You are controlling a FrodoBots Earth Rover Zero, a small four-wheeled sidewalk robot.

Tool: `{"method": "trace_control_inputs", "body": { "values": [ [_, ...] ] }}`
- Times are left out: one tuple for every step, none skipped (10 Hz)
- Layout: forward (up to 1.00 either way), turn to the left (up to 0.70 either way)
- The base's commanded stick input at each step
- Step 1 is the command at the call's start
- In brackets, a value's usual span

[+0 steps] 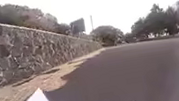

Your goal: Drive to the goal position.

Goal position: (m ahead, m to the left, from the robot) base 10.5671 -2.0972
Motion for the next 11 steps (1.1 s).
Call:
{"method": "trace_control_inputs", "body": {
  "values": [
    [0.5,-0.5],
    [0.5,-0.5],
    [0.5,-0.5],
    [0.5,0.0],
    [0.5,0.0],
    [0.5,0.0],
    [0.5,0.0],
    [0.5,0.0],
    [0.5,0.0],
    [0.5,0.0],
    [0.5,0.0]
  ]
}}
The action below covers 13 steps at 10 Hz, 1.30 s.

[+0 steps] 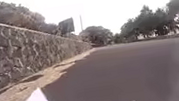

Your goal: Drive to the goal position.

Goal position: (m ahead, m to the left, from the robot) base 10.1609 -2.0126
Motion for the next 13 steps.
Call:
{"method": "trace_control_inputs", "body": {
  "values": [
    [0.5,0.0],
    [0.5,0.0],
    [0.5,0.0],
    [0.5,-0.07],
    [0.5,-0.24],
    [0.5,-0.42],
    [0.5,-0.5],
    [0.5,-0.5],
    [0.5,-0.5],
    [0.5,-0.5],
    [0.5,-0.5],
    [0.5,-0.49],
    [0.5,-0.3]
  ]
}}
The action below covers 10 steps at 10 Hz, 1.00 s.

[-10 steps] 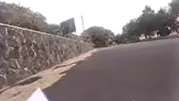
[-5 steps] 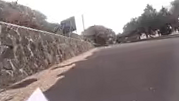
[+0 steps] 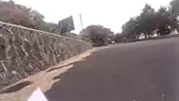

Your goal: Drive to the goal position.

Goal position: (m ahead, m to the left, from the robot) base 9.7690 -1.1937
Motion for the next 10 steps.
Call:
{"method": "trace_control_inputs", "body": {
  "values": [
    [0.5,-0.1],
    [0.5,0.0],
    [0.5,0.0],
    [0.5,0.0],
    [0.5,0.0],
    [0.5,0.0],
    [0.5,0.0],
    [0.5,0.0],
    [0.5,0.0],
    [0.5,0.0]
  ]
}}
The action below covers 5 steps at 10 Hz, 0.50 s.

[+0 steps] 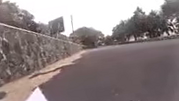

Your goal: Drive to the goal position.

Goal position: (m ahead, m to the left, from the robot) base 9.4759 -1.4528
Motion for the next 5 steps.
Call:
{"method": "trace_control_inputs", "body": {
  "values": [
    [0.5,0.0],
    [0.5,0.0],
    [0.5,0.0],
    [0.5,0.0],
    [0.5,0.0]
  ]
}}
